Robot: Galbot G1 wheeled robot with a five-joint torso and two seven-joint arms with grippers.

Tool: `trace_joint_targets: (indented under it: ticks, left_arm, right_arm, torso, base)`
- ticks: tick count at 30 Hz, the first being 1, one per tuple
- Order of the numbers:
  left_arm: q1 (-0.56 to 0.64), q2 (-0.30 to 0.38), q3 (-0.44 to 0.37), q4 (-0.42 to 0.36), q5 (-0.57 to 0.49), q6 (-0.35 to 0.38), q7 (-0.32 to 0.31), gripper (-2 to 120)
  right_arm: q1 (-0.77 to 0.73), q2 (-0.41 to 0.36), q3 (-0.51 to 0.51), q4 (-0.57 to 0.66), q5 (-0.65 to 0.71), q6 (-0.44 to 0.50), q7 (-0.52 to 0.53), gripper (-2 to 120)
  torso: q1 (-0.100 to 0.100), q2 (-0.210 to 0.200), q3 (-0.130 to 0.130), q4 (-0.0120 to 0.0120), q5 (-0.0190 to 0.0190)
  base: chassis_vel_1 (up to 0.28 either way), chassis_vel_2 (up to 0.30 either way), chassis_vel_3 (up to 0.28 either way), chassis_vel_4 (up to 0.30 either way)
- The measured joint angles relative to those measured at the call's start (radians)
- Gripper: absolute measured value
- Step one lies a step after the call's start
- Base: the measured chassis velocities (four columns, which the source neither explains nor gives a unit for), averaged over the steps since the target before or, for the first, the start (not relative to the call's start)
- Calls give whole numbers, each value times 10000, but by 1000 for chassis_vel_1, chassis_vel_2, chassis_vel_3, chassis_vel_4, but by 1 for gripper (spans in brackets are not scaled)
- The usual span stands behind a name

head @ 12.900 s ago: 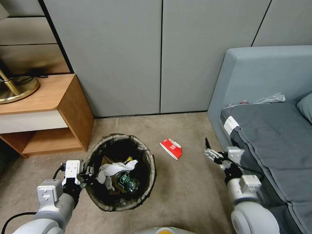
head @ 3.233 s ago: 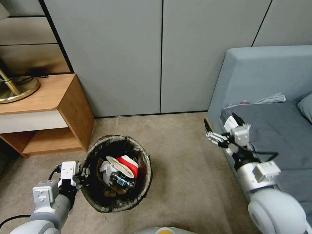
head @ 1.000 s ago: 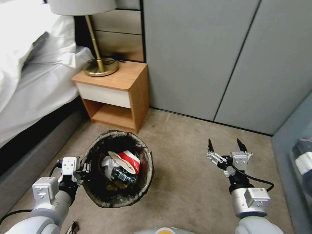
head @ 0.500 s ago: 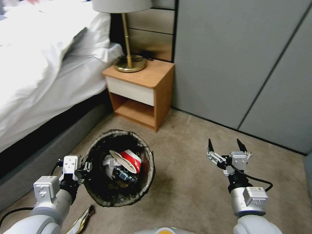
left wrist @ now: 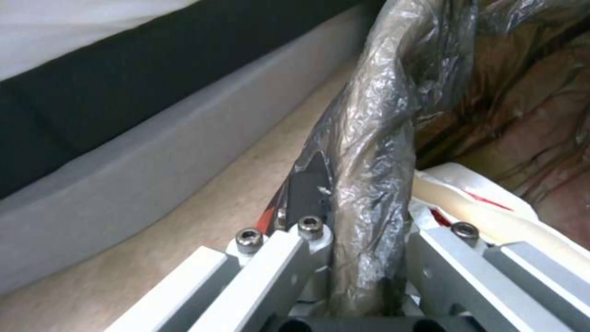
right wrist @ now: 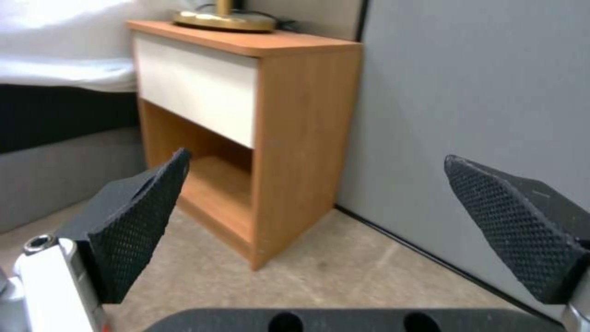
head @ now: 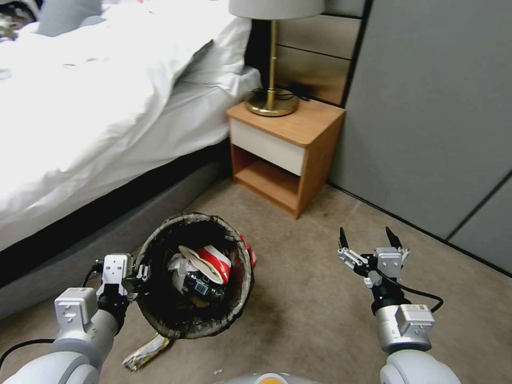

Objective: Pick up the trash bin, then pick up the garbage from the floor and place it into the trash bin.

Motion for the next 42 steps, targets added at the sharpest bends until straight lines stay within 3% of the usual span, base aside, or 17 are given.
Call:
trace_joint_targets:
  ticks: [20,25,31,42]
  left_arm:
    - [164,-91,-42,0,45,-230,-68,0]
    - [261,-107,-60,0,64,-231,-68,0]
    - [487,-149,-61,0,87,-232,-130,0]
    - [788,-246,-150,0,91,-231,-336,0]
  right_arm:
    - [285,-192,-86,-303,172,-99,-30,100]
    - [756,-393,-279,-534,685,-623,6,100]
    - [1780,-754,-794,-1263,1612,-1487,246,100]
    - [3173,-956,-1850,-3101,2411,-1887,349,100]
  torso:
    - [0,0,0,-3,0]
    - [0,0,0,-1,0]
    - [0,0,0,1,-1]
    - [0,0,0,0,-2]
  base:
    - [63,63,64,67]
    - [0,0,0,0]
    - [0,0,0,0]
    - [0,0,0,0]
